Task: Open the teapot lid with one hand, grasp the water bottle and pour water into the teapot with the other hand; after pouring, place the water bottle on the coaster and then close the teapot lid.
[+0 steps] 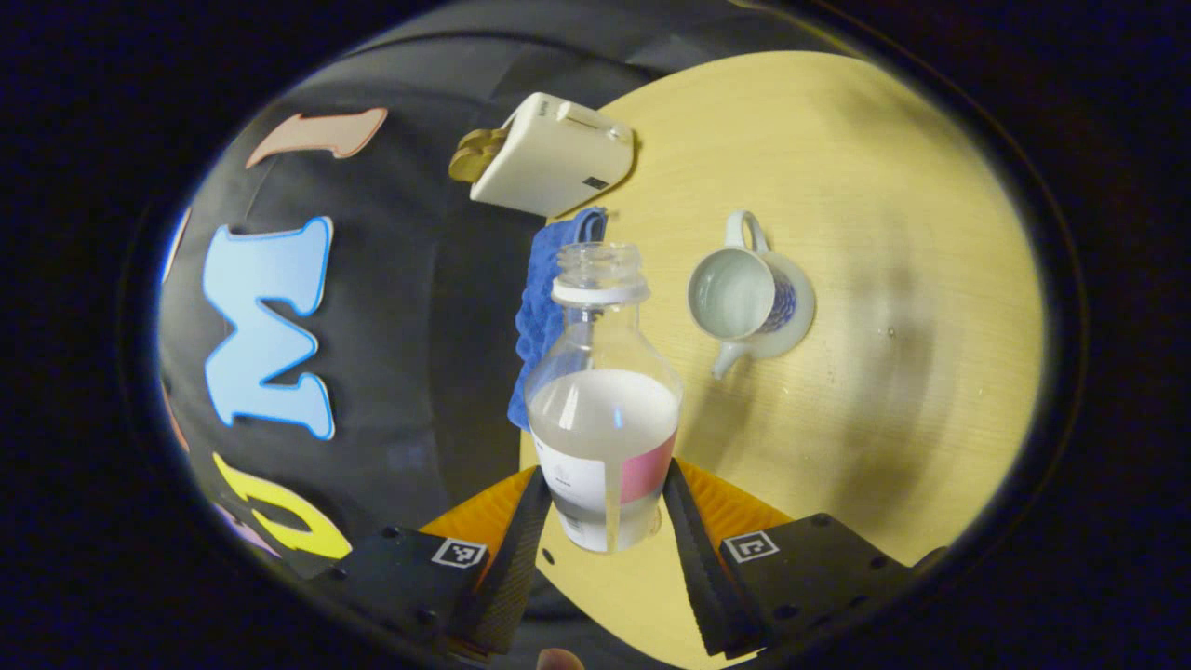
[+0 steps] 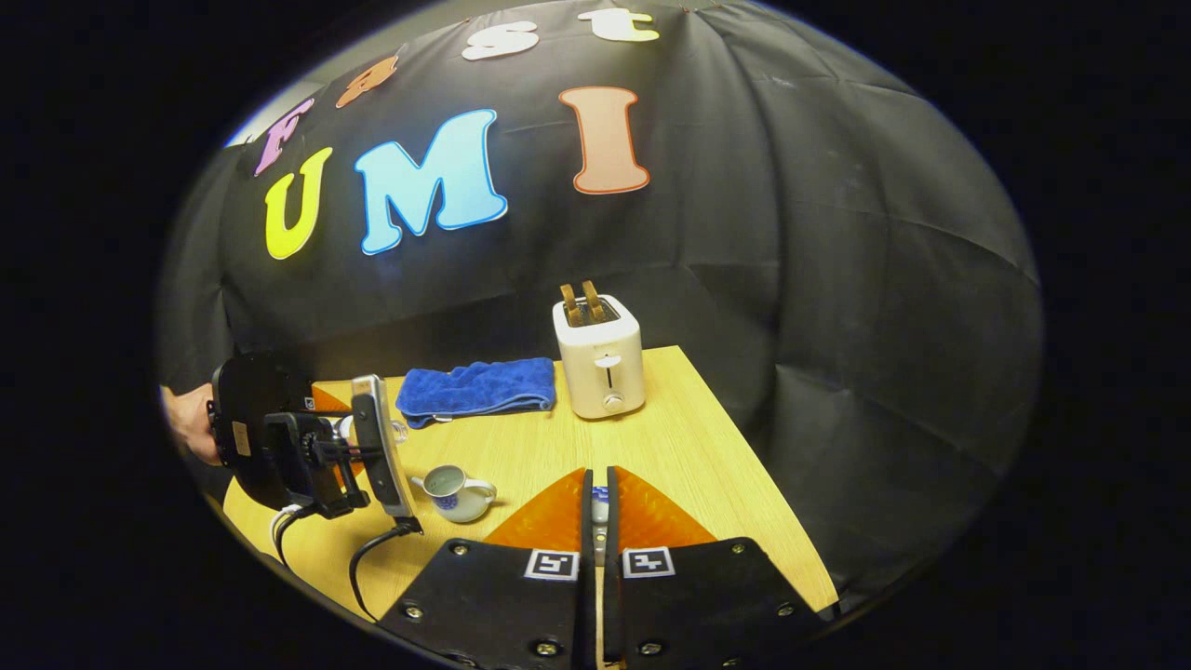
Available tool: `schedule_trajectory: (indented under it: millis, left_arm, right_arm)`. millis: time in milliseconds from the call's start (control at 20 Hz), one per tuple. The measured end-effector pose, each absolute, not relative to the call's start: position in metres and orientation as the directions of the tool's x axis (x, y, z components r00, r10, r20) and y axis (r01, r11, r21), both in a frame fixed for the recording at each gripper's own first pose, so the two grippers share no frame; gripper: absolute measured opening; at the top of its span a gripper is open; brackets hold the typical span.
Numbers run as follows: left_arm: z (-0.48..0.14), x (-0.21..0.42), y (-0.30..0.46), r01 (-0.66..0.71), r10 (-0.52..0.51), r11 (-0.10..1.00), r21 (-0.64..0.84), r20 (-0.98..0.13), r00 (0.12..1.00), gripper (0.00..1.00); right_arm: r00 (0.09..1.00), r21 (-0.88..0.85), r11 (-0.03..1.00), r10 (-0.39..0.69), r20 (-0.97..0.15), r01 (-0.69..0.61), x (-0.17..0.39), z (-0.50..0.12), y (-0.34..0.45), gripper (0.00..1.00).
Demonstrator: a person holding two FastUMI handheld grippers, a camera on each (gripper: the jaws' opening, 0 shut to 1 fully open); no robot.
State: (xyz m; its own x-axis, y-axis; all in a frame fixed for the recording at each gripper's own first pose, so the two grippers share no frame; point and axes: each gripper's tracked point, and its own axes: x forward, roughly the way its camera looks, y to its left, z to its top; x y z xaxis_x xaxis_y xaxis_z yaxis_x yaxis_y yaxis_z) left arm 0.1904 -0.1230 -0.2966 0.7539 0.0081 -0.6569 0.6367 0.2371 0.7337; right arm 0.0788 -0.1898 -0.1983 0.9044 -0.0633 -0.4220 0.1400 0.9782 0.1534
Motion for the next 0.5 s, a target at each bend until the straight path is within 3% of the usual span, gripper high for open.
schedule_trajectory:
  millis: [250, 500]
  left_arm:
    - [-0.296, 0.174, -0.111, 0.551, -0.082, 0.554, 0.624, -0.618, 0.782, 0.84]
    - [-0.279, 0.157, -0.094, 0.433, -0.118, 0.751, 0.498, -0.545, 0.83, 0.84]
  right_arm:
    - [0.905, 0.109, 0.991, -0.03, -0.424, 0.084, 0.084, -0.183, -0.163, 0.03]
    - [0.909, 0.063, 0.998, 0.008, -0.417, 0.02, 0.102, -0.173, -0.133, 0.03]
